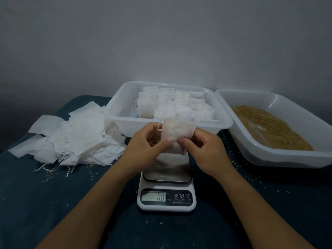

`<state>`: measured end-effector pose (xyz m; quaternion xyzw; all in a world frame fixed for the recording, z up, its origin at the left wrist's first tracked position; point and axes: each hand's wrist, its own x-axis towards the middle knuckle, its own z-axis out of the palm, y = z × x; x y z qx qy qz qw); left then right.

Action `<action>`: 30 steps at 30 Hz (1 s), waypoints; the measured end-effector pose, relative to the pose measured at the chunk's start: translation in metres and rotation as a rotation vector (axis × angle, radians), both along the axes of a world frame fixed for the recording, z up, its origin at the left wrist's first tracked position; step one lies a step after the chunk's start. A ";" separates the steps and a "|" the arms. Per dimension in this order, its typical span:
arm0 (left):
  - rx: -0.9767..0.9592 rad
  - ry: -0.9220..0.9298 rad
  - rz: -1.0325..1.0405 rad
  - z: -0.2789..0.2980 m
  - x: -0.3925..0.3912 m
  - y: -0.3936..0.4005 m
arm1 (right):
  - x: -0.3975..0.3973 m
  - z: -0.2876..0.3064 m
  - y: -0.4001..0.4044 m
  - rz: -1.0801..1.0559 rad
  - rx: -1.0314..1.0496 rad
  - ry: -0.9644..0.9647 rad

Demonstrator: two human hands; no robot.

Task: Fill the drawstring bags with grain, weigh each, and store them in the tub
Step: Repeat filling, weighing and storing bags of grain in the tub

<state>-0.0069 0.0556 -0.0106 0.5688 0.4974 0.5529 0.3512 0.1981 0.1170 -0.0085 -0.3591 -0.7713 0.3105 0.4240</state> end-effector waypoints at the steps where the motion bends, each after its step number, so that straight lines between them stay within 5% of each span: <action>1: 0.004 0.049 0.004 -0.001 -0.001 0.000 | 0.000 -0.001 -0.001 -0.002 0.008 -0.015; 13: -0.076 0.268 0.055 -0.005 -0.018 0.003 | 0.003 -0.004 -0.008 0.020 0.008 -0.108; 21: 0.012 0.524 0.083 -0.008 -0.013 0.001 | 0.006 -0.011 0.000 -0.079 0.079 -0.429; 30: -0.072 0.363 0.178 -0.012 -0.023 0.008 | 0.014 -0.023 0.020 -0.185 -0.100 -0.291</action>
